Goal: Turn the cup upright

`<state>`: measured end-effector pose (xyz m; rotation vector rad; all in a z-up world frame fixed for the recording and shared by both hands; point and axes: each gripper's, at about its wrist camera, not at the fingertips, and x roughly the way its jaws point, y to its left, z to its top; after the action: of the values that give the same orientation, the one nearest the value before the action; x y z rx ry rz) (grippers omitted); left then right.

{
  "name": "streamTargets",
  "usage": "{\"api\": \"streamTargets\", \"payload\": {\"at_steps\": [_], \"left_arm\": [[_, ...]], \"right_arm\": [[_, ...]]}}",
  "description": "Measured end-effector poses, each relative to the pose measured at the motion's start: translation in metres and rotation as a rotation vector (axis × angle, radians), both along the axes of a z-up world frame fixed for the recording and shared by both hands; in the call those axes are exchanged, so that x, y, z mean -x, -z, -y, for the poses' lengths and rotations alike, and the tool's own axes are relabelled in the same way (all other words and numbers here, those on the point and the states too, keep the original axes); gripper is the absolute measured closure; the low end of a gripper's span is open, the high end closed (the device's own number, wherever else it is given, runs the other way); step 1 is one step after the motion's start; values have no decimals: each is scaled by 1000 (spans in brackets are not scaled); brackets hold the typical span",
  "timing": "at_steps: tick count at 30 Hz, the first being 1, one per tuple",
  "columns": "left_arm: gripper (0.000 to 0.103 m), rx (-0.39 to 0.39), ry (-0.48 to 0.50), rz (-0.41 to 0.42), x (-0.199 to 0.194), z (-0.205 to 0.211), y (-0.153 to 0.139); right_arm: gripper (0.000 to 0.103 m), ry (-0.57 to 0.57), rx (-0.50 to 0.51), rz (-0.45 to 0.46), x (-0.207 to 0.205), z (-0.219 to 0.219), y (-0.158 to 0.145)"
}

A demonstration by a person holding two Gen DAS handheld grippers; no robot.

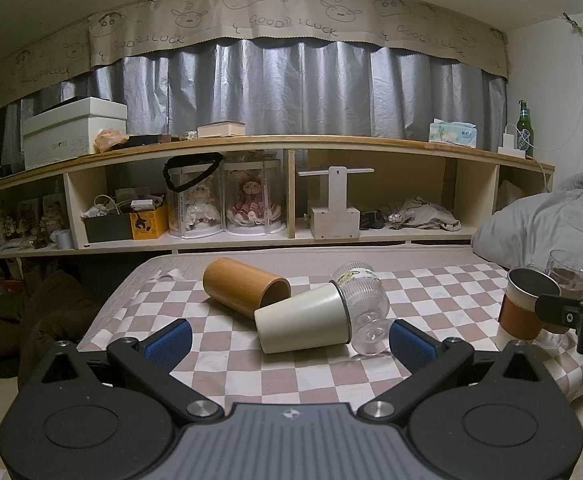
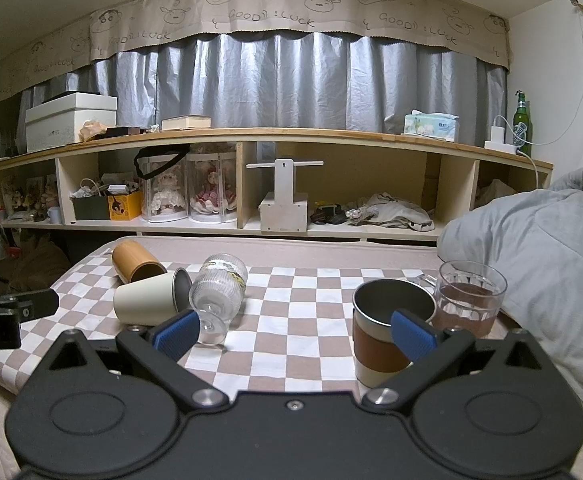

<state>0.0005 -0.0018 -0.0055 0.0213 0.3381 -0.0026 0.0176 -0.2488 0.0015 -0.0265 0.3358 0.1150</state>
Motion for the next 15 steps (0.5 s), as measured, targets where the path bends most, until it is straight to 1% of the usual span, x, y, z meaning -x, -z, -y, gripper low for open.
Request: {"api": "streamTargets", "payload": {"at_steps": [8,10,15], "left_arm": [[0,0,-1,0,0,0,1],[0,-1,-1,0,0,0,0],[0,-1,-1,-1,0,0,0]], "right_arm": [[0,-1,1,-2,0,0,0],[0,-1,1,-2,-2,8,7],[0,-1,2,-2,-3,7,7]]}}
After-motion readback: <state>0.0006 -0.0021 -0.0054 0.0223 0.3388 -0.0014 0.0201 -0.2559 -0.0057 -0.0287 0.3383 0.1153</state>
